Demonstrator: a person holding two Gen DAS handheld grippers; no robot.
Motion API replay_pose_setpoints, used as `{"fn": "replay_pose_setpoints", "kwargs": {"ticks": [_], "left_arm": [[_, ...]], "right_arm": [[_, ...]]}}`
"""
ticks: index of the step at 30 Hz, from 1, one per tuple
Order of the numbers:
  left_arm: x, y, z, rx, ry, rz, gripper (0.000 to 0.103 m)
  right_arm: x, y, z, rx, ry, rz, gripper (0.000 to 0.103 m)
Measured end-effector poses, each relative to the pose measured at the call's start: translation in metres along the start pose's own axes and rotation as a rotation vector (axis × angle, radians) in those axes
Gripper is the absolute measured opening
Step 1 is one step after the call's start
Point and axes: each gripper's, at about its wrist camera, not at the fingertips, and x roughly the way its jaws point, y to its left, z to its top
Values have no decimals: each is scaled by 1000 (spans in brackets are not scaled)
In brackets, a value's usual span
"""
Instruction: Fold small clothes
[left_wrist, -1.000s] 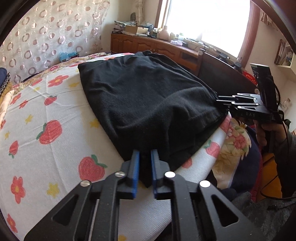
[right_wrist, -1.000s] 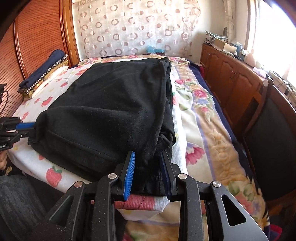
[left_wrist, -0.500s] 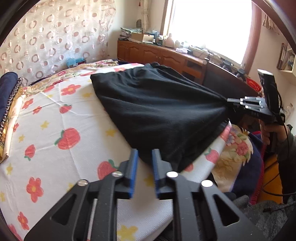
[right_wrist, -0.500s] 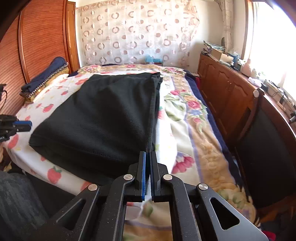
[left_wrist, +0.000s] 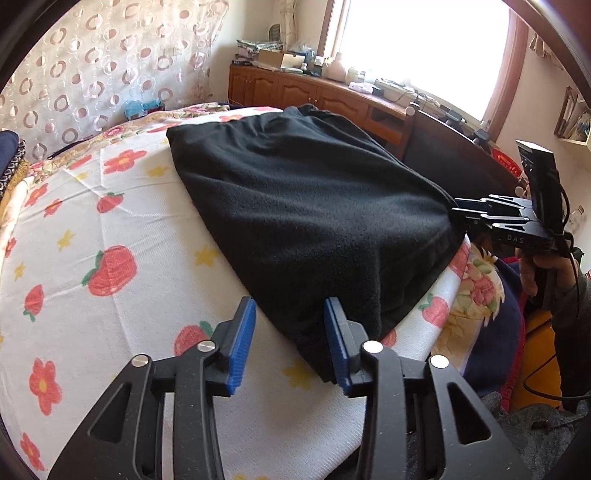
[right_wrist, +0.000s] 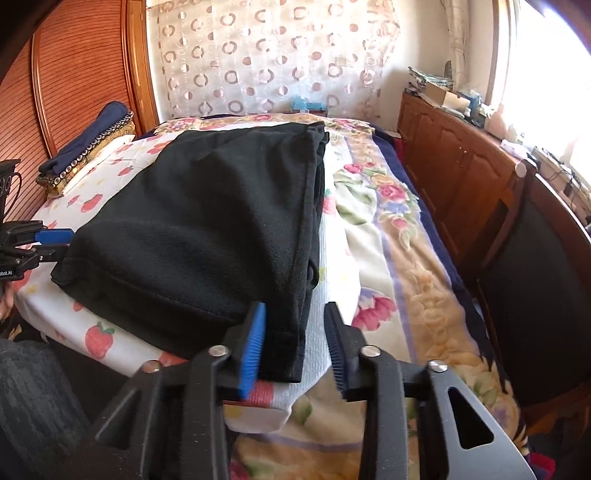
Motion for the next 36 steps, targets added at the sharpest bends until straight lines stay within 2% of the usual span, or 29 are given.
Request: {"fn": "replay_pose_setpoints", "kwargs": {"ticks": [1, 3, 15, 19, 21, 22, 25, 27, 28, 29, 30, 33, 36], "left_arm": [[1, 0, 0, 0, 1, 2, 50], [1, 1, -1, -4, 7, -2, 62], [8, -4, -5, 9, 34, -6, 63], [8, -3, -6, 1, 26, -9, 63], [8, -3, -6, 3, 22, -9, 63], [8, -3, -7, 3, 21, -13, 63], [7, -2, -7, -1, 21, -41, 48], [7, -2, -7, -9, 35, -94, 24], [7, -2, -7, -9, 39, -104, 21], [5, -4, -6, 1, 36, -99, 12], [1, -5, -4, 8, 15, -87, 9], [-15, -3, 8, -12, -56, -106, 7], [-30, 1, 31, -13, -129, -79, 7]], "right_arm": [[3, 0, -1, 4, 8, 10, 38], [6, 0, -2, 1, 24, 14, 38], [8, -4, -3, 8, 35, 73, 38], [8, 1, -5, 0, 31, 95, 29], [8, 1, -5, 3, 30, 123, 16], [8, 1, -6, 6, 28, 138, 14], [8, 2, -8, 11, 9, 150, 8], [5, -1, -9, 36, -23, 162, 8], [3, -2, -9, 47, -44, 166, 8], [-2, -4, -7, 60, -73, 168, 8], [-6, -4, -7, 69, -98, 168, 7], [-20, -8, 3, 93, -179, 170, 7], [-27, -10, 20, 99, -245, 171, 7]]}}
